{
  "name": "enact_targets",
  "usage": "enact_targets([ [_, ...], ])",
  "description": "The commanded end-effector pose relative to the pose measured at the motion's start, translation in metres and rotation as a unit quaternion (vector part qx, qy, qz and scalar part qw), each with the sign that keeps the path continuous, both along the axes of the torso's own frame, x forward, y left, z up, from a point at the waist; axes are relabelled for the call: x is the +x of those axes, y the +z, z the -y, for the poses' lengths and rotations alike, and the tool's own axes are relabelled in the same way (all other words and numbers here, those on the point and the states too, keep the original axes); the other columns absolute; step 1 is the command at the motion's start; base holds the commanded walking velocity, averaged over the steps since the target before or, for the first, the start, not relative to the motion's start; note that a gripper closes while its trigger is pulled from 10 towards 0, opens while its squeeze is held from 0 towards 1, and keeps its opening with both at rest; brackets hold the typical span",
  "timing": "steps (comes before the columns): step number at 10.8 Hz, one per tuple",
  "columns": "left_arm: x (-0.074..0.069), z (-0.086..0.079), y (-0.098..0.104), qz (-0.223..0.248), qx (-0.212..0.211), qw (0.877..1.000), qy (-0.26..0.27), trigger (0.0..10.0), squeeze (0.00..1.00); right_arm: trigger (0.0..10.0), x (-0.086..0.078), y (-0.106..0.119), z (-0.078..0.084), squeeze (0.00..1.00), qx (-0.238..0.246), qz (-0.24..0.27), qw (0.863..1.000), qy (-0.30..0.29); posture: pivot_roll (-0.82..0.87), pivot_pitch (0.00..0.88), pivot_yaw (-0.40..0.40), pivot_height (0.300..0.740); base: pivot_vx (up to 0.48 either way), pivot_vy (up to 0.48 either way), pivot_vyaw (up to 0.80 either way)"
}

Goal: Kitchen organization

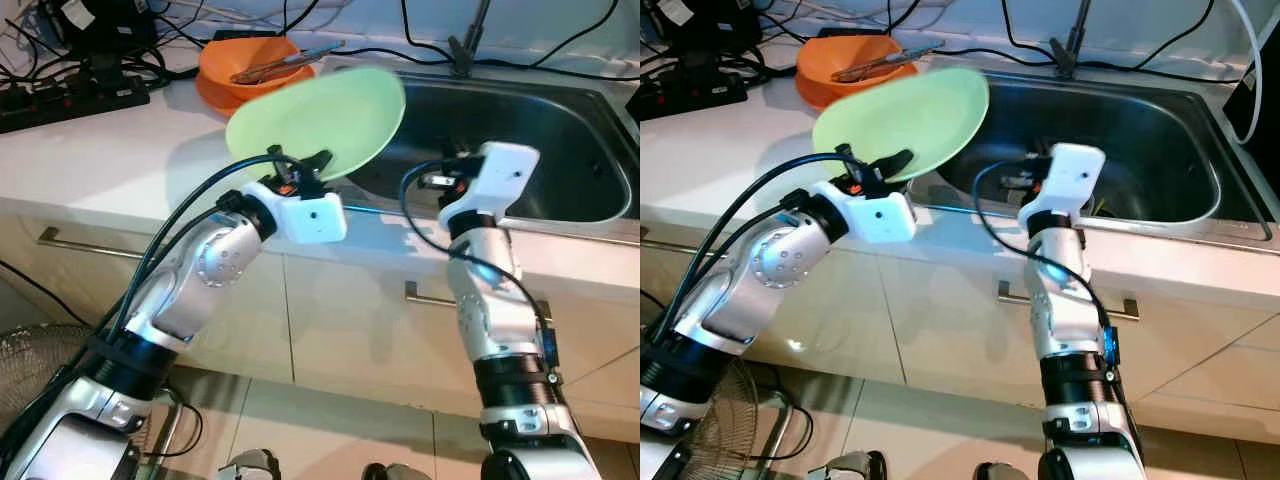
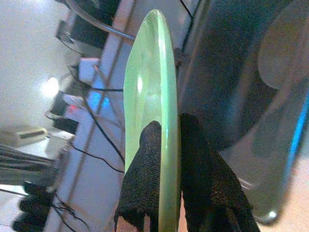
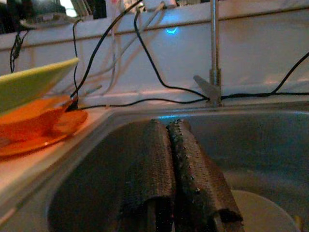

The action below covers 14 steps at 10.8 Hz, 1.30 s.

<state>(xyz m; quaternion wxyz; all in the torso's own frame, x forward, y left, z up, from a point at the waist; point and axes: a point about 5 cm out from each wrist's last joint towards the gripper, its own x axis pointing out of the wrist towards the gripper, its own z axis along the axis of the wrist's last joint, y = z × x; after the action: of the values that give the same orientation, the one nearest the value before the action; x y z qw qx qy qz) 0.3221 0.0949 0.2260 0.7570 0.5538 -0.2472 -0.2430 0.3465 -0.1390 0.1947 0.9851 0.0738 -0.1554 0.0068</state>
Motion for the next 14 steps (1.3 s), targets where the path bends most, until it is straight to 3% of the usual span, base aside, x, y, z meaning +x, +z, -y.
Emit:
enact_targets([
  [1,0.001,0.004,0.013,0.031,-0.004,0.999,-0.013,4.0,0.0,10.0,0.002,0.012,0.002,0.0,0.01,0.016,1.0,0.002,0.08,0.036,0.0,0.74,0.0,0.0,0.0],
  [2,0.003,0.002,0.014,0.04,0.002,0.999,-0.009,0.0,0.0,10.0,0.003,0.017,0.003,0.0,0.015,0.018,1.0,0.003,0.08,0.03,-0.001,0.74,0.0,0.0,0.0],
  [3,0.004,0.002,0.017,0.05,-0.003,0.999,-0.007,10.0,0.0,10.0,0.004,0.02,0.007,0.0,0.025,0.018,1.0,0.001,0.08,0.026,-0.002,0.74,0.0,0.0,0.0],
  [4,0.005,0.004,0.014,0.048,0.001,0.999,-0.011,10.0,0.0,10.0,0.005,0.025,0.008,1.0,0.041,0.017,0.999,0.011,0.07,0.027,-0.003,0.74,0.0,0.0,0.0],
  [5,0.005,0.004,0.013,0.047,0.004,0.999,-0.011,10.0,0.0,10.0,0.006,0.03,0.01,1.0,0.063,0.017,0.998,0.016,0.07,0.031,-0.003,0.74,0.0,0.0,0.0],
  [7,0.008,0.001,0.011,0.039,0.004,0.999,-0.001,10.0,0.0,10.0,0.009,0.042,0.016,1.0,0.167,0.005,0.985,0.049,0.08,0.055,-0.003,0.74,0.0,0.0,0.0],
  [8,0.008,0.0,0.01,0.038,0.004,0.999,0.0,10.0,0.0,10.0,0.009,0.041,0.016,1.0,0.182,0.002,0.982,0.053,0.08,0.055,-0.003,0.74,0.0,0.0,0.0],
  [9,0.009,-0.001,0.01,0.038,0.004,0.999,0.001,10.0,0.0,10.0,0.01,0.04,0.016,1.0,0.245,-0.01,0.967,0.073,0.08,0.06,-0.003,0.74,0.0,0.0,0.0],
  [10,0.009,-0.002,0.01,0.038,0.007,0.999,0.001,10.0,0.0,10.0,0.01,0.04,0.012,1.0,0.332,-0.038,0.935,0.122,0.07,0.067,0.0,0.74,0.0,0.0,0.0],
  [14,0.01,0.001,0.008,0.032,0.013,0.999,-0.005,10.0,0.0,10.0,0.006,0.042,0.006,1.0,0.397,-0.058,0.899,0.178,0.07,0.075,0.004,0.74,0.0,0.0,0.0],
])
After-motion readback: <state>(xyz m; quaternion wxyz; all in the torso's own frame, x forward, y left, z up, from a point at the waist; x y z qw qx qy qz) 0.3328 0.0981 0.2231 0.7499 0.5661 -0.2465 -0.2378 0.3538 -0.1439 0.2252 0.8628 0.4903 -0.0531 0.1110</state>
